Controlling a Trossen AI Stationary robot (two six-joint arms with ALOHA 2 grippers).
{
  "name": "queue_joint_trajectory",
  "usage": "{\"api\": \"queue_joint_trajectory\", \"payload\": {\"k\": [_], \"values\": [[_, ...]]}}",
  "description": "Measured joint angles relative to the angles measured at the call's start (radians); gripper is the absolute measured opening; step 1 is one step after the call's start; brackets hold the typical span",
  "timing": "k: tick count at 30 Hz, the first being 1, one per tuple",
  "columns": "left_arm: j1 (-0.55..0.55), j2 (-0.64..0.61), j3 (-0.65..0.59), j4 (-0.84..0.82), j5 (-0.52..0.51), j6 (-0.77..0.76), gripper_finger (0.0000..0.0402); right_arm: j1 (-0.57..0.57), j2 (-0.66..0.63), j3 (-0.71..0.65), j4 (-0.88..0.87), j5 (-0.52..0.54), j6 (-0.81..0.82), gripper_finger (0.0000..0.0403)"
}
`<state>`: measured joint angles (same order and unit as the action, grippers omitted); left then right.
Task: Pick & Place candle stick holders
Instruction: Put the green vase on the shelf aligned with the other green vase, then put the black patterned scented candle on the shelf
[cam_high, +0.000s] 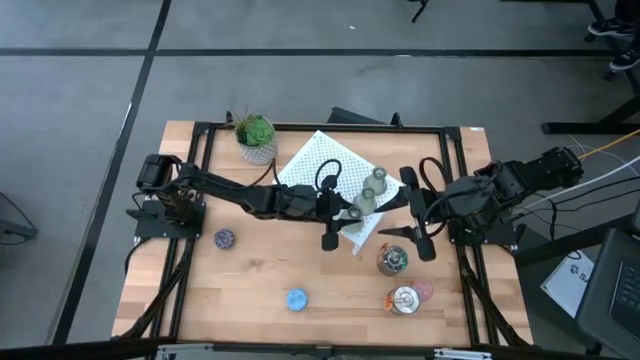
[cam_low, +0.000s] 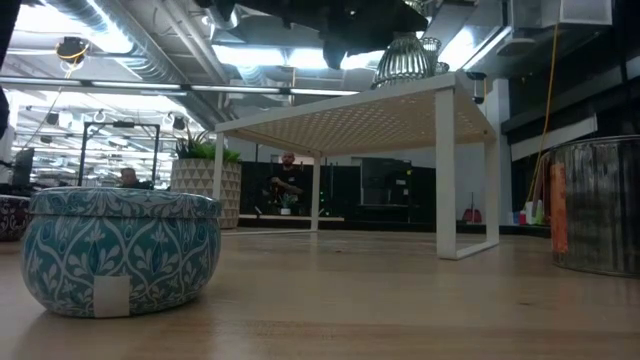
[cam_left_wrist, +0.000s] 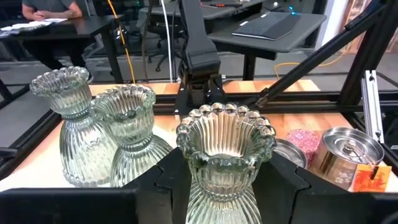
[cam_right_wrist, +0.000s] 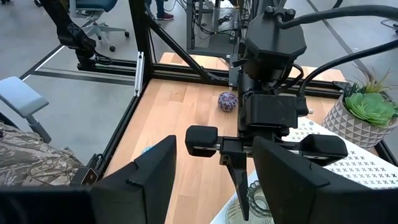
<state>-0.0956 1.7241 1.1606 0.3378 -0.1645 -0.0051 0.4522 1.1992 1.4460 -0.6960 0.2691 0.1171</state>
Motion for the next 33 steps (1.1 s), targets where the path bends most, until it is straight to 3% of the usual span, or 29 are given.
{"api": "queue_joint_trajectory", "payload": {"k": [6,17,33], "values": [[0.000,0.000,0.000,0.002,0.001,0.007,0.0162,0.000,0.000,0.000,0.000,0.000,-0.009,0.0215],[0.000,0.010,0.000,0.006,0.003,0.023,0.0166,0.000,0.000,0.000,-0.002,-0.001,-0.013,0.0215],[0.000,-0.037,0.000,-0.028,0.001,0.053,0.0253,0.000,0.000,0.001,-0.007,-0.011,-0.013,0.0215]]}}
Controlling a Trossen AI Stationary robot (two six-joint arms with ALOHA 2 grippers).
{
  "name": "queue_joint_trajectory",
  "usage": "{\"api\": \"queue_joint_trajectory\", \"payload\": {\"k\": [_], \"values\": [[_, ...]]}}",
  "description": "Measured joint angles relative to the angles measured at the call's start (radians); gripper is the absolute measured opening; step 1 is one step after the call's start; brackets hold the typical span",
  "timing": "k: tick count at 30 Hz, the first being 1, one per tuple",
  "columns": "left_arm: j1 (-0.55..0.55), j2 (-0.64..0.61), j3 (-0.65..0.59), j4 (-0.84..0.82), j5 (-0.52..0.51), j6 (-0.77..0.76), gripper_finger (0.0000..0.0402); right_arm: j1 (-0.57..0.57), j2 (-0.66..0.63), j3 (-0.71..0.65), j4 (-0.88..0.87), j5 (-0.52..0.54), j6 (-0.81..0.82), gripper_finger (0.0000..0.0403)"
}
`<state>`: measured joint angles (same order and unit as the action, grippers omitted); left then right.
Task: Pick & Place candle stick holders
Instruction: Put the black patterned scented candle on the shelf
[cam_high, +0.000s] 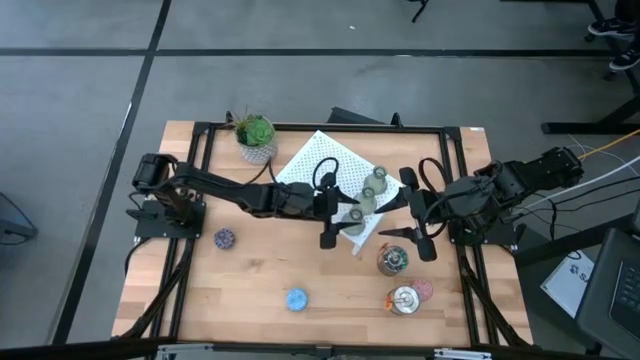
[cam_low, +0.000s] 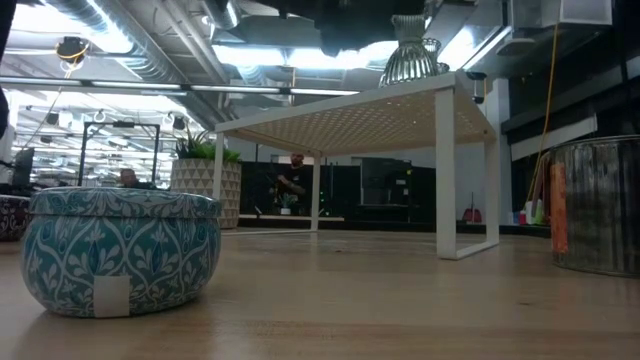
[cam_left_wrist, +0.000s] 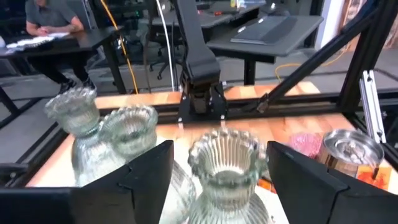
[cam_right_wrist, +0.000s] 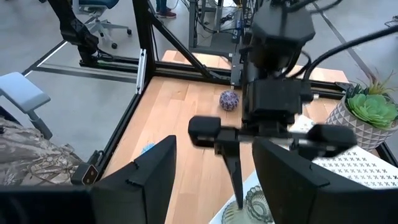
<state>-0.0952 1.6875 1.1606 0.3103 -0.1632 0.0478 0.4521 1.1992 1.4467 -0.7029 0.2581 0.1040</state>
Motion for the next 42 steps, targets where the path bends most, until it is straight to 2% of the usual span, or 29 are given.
{"api": "queue_joint_trajectory", "payload": {"k": [9,16,21,26,31,36,42], "values": [[-0.017,-0.176,-0.021,-0.243,-0.029,-0.006,0.0258,0.002,0.000,0.000,-0.041,0.000,-0.023,0.0215],[-0.098,-0.414,-0.228,-0.256,-0.217,-0.012,0.0258,0.023,0.000,-0.051,-0.057,0.000,-0.017,0.0215],[-0.182,-0.592,-0.359,-0.262,-0.344,-0.088,0.0258,0.048,0.000,-0.097,-0.061,0.000,0.013,0.0215],[-0.264,-0.721,-0.418,-0.341,-0.399,-0.187,0.0258,0.089,-0.001,-0.105,-0.088,-0.001,0.043,0.0215],[-0.329,-0.784,-0.418,-0.503,-0.389,-0.346,0.0258,0.137,-0.001,-0.105,-0.143,-0.021,0.055,0.0215],[-0.366,-0.789,-0.418,-0.619,-0.363,-0.500,0.0258,0.178,-0.001,-0.105,-0.217,-0.034,0.145,0.0215],[-0.385,-0.764,-0.418,-0.634,-0.369,-0.517,0.0258,0.218,-0.001,-0.106,-0.248,-0.034,0.224,0.0215]]}}
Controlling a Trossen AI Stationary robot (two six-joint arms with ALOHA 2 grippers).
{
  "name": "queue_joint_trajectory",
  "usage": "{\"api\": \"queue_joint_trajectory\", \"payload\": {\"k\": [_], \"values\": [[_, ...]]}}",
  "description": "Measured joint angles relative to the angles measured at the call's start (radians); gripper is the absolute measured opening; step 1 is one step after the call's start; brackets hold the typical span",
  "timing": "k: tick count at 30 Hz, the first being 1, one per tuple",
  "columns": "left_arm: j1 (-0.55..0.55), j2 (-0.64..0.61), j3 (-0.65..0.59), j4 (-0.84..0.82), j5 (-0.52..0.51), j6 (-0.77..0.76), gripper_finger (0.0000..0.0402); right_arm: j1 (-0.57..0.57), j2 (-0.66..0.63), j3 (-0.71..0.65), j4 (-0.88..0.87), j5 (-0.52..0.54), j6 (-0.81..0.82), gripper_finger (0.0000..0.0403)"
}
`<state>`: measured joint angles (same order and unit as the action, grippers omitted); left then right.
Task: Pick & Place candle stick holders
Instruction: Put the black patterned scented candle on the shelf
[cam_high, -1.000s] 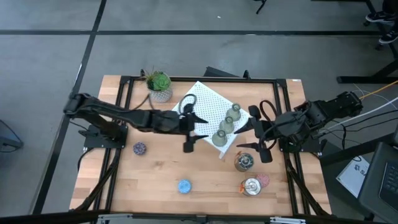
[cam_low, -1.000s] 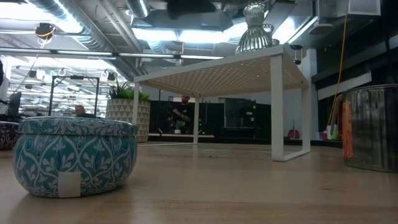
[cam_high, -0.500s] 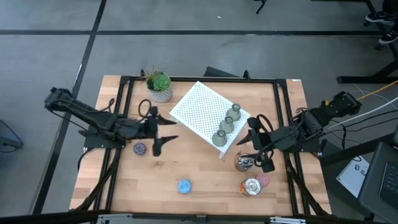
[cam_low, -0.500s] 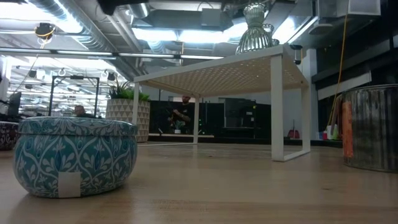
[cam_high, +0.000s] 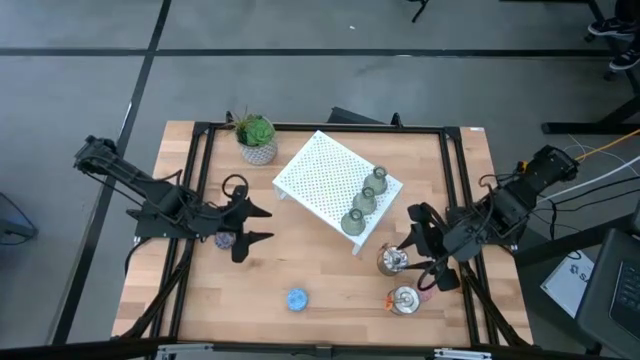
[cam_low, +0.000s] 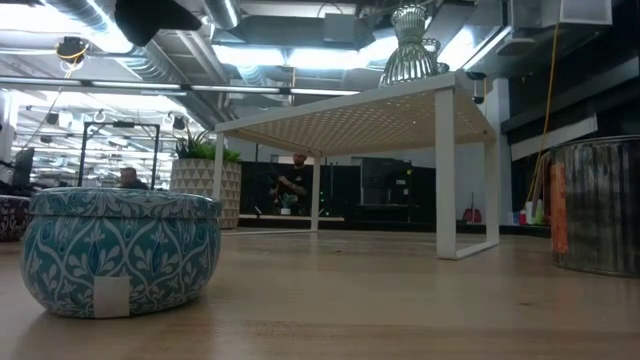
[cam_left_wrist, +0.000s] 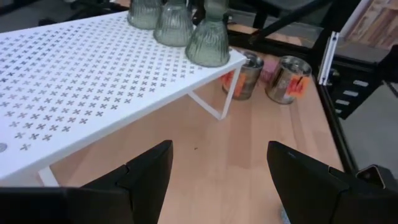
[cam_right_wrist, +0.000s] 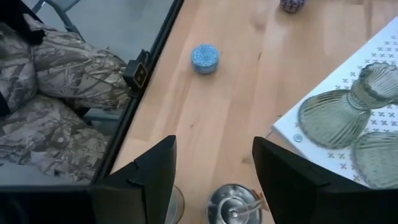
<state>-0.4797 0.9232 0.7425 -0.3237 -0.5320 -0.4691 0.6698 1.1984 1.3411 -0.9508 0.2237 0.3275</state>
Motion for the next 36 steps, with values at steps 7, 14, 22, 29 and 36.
{"api": "queue_joint_trajectory", "payload": {"k": [7,14,22,29,36], "values": [[0.000,0.006,0.000,0.005,0.001,0.052,0.0258,0.000,0.000,0.000,0.006,-0.074,0.075,0.0215],[0.000,0.006,0.000,0.005,0.000,0.121,0.0258,0.000,0.000,0.000,0.086,-0.150,0.140,0.0215],[0.000,0.006,0.000,0.006,-0.005,0.141,0.0258,-0.001,0.000,0.000,0.140,-0.125,0.108,0.0215],[0.001,0.006,0.000,0.005,-0.006,0.147,0.0258,0.033,-0.068,-0.170,0.217,0.034,-0.022,0.0215],[0.001,0.006,0.000,0.005,-0.022,0.168,0.0258,0.030,-0.306,-0.588,0.723,0.025,-0.162,0.0215]]}}
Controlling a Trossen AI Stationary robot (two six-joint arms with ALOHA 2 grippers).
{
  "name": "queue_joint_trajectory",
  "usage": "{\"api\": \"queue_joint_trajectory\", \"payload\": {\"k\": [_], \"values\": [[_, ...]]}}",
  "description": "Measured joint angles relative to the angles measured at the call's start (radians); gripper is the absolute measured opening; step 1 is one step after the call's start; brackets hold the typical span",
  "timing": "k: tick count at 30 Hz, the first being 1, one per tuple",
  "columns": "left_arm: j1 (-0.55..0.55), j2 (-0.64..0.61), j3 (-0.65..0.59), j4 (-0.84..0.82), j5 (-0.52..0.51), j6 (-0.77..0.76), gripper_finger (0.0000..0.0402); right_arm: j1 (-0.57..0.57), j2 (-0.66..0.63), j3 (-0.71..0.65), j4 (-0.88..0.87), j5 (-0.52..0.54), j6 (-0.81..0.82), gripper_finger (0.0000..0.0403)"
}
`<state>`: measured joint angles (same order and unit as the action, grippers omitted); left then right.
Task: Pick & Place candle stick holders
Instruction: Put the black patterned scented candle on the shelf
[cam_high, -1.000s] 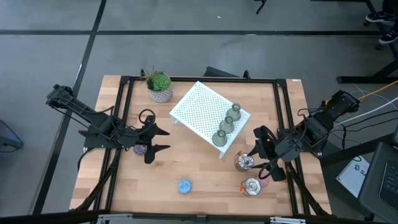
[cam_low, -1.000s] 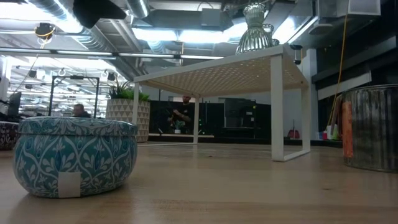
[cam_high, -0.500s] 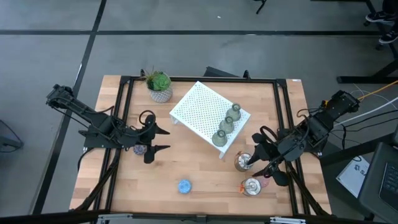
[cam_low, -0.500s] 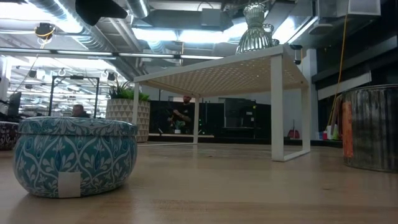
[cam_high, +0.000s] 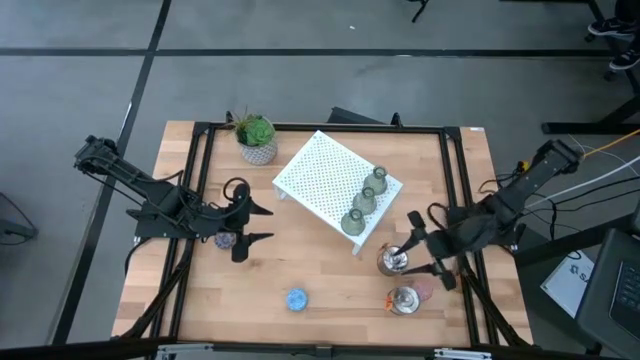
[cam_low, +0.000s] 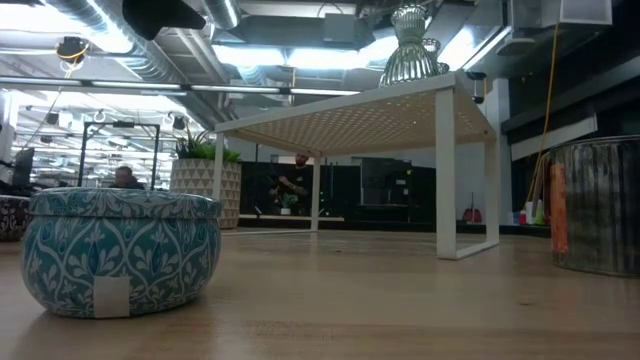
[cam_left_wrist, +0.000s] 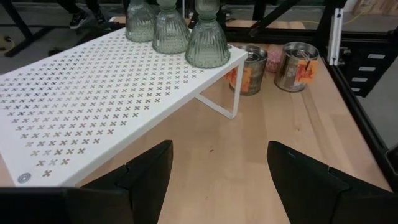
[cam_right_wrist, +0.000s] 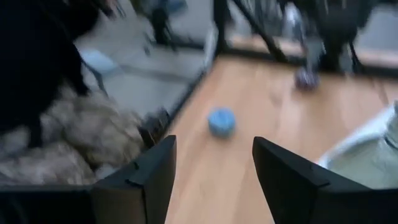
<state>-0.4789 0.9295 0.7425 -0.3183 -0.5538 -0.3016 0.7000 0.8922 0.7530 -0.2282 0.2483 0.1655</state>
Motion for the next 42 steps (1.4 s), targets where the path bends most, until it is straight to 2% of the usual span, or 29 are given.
{"api": "queue_joint_trajectory", "payload": {"k": [5,8,13,16,19,21,24,26,31,34,36,42], "values": [[0.000,0.000,0.000,0.000,-0.012,-0.019,0.0258,-0.039,-0.187,-0.246,0.289,-0.079,-0.129,0.0215],[0.001,0.000,0.000,0.000,-0.012,-0.026,0.0258,-0.092,-0.302,-0.344,0.376,-0.115,-0.216,0.0215],[0.003,0.000,0.000,0.008,-0.039,-0.026,0.0258,-0.212,-0.462,-0.393,0.335,-0.132,-0.305,0.0215],[0.003,0.000,0.000,0.008,-0.056,-0.027,0.0258,-0.285,-0.537,-0.393,0.250,-0.152,-0.345,0.0215],[0.003,0.000,0.000,0.008,-0.058,-0.029,0.0258,-0.351,-0.604,-0.393,0.153,-0.128,-0.356,0.0215],[0.003,0.000,0.000,0.008,-0.058,-0.034,0.0258,-0.391,-0.637,-0.398,0.121,-0.124,-0.366,0.0215],[0.003,-0.002,0.000,0.007,-0.058,-0.044,0.0258,-0.438,-0.678,-0.441,0.164,-0.200,-0.420,0.0215],[0.003,-0.008,0.001,0.008,-0.058,-0.056,0.0258,-0.463,-0.697,-0.490,0.217,-0.240,-0.440,0.0215],[0.003,-0.020,0.002,0.009,-0.058,-0.082,0.0258,-0.523,-0.737,-0.639,0.405,-0.247,-0.447,0.0215],[0.003,-0.022,0.002,0.009,-0.058,-0.084,0.0258,-0.550,-0.762,-0.694,0.521,-0.312,-0.462,0.0215],[0.003,-0.022,0.002,0.010,-0.059,-0.088,0.0258,-0.564,-0.778,-0.711,0.531,-0.354,-0.462,0.0215],[0.012,-0.022,0.002,0.010,-0.056,-0.081,0.0258,-0.592,-0.801,-0.721,0.482,-0.389,-0.443,0.0215]]}}
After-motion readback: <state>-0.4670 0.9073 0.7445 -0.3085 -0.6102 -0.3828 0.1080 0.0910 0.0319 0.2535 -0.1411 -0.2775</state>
